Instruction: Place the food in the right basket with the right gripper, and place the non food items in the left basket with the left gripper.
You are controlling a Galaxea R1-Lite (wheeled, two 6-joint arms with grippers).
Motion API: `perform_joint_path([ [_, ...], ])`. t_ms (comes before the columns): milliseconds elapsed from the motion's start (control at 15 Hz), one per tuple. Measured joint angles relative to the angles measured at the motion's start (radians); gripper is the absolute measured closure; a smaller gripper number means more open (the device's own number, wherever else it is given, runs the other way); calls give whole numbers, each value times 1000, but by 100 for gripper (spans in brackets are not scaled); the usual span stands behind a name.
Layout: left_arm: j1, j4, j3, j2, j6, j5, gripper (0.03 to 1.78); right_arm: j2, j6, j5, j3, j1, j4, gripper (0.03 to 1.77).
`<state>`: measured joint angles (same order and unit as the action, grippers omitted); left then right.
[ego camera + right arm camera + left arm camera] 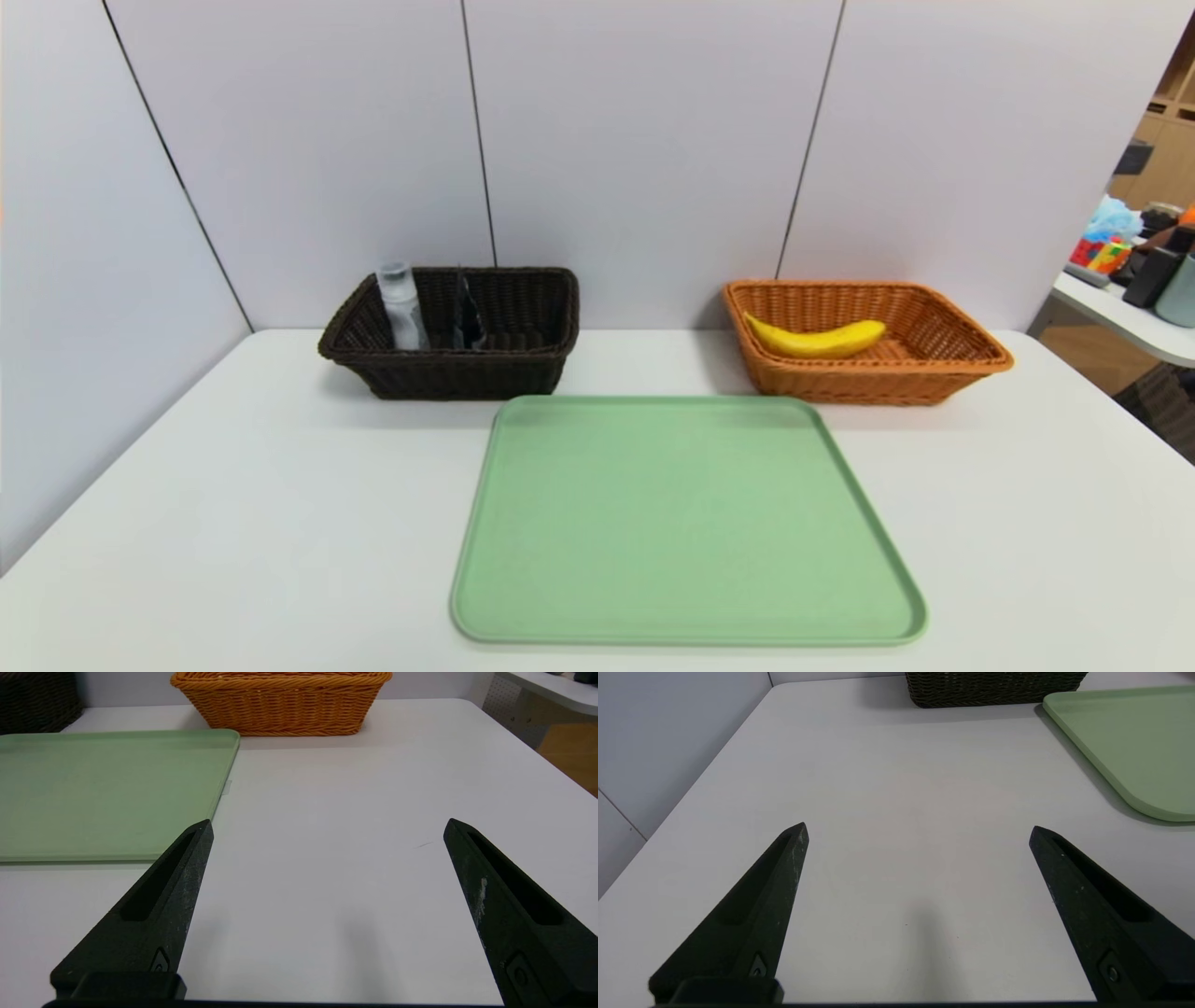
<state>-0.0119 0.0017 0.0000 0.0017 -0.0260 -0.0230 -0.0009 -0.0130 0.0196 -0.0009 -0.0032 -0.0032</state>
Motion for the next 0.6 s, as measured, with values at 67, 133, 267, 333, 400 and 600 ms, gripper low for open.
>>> perform_joint_path([
  [67,0,0,0,0,0,0,12,0,0,0,0,0,3,10],
  [133,0,0,0,0,0,0,12,0,0,0,0,0,2,10],
  [267,0,0,0,0,0,0,12,0,-3,0,0,0,-2,10],
  [333,0,0,0,0,0,0,12,0,-4,1,0,0,-1,10],
  [400,0,0,0,0,0,0,12,0,-4,1,-1,0,10,10],
  [600,0,0,0,0,0,0,12,0,-8,2,-3,0,0,10],
])
